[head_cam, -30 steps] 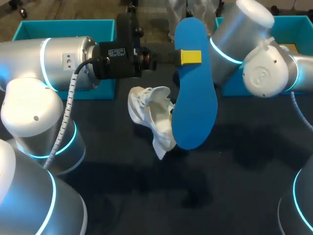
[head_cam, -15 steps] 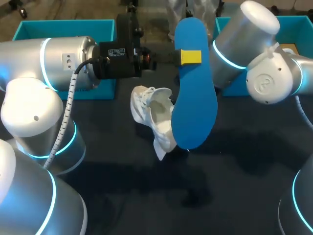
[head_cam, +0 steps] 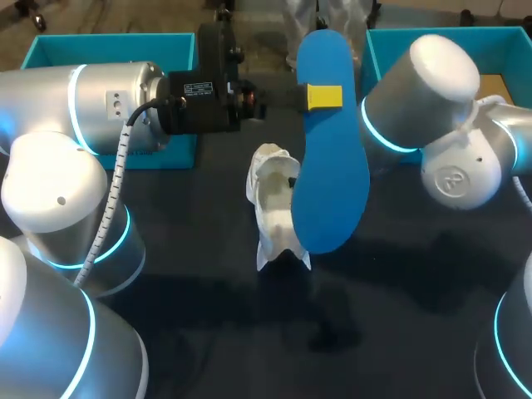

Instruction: Take the shoe out of the shoebox, open the shoe tongue, remove and reinsert the insole, then place the shoe into the shoebox

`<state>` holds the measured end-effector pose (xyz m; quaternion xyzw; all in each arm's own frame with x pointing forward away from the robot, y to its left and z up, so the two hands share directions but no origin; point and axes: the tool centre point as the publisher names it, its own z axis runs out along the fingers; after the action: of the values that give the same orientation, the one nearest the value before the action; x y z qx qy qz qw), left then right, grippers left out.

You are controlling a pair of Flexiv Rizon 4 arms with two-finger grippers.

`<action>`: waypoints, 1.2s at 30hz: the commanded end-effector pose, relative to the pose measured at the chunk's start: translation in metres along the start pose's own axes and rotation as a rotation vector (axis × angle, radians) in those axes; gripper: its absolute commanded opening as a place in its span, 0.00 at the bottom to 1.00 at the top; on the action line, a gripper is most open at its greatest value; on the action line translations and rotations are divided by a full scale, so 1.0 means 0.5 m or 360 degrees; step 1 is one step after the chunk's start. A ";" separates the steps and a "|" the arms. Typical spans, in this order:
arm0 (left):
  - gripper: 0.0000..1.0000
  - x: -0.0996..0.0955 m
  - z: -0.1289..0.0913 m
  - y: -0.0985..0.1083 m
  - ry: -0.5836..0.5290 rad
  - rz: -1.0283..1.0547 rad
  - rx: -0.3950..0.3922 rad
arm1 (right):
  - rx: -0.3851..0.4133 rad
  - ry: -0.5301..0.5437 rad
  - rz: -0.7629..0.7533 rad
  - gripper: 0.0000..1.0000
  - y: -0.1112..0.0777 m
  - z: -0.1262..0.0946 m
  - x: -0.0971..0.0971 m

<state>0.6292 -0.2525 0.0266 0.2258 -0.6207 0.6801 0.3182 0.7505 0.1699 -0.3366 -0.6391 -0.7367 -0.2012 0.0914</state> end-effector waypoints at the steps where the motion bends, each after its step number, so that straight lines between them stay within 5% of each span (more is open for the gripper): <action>1: 0.00 -0.001 0.001 0.004 0.0003 0.0001 0.0009 | -0.0028 -0.0040 0.0006 0.00 -0.005 0.007 0.002; 25: 0.00 -0.001 0.001 0.004 0.0003 0.0001 0.0009 | 0.0054 0.0046 0.0089 0.00 -0.031 0.076 -0.057; 26: 0.00 -0.001 0.001 0.004 0.0003 0.0001 0.0009 | 0.0055 0.0064 0.0100 0.12 -0.032 0.077 -0.059; 29: 0.00 -0.001 0.001 0.004 0.0003 0.0001 0.0009 | 0.0061 0.0070 0.0111 0.96 -0.034 0.070 -0.054; 36: 0.00 -0.001 0.001 0.004 0.0003 0.0001 0.0009 | 0.0059 0.0132 0.0207 1.00 -0.041 0.018 -0.031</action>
<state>0.6292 -0.2525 0.0266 0.2258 -0.6207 0.6801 0.3182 0.7407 0.1659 -0.3679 -0.6735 -0.6949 -0.2056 0.1456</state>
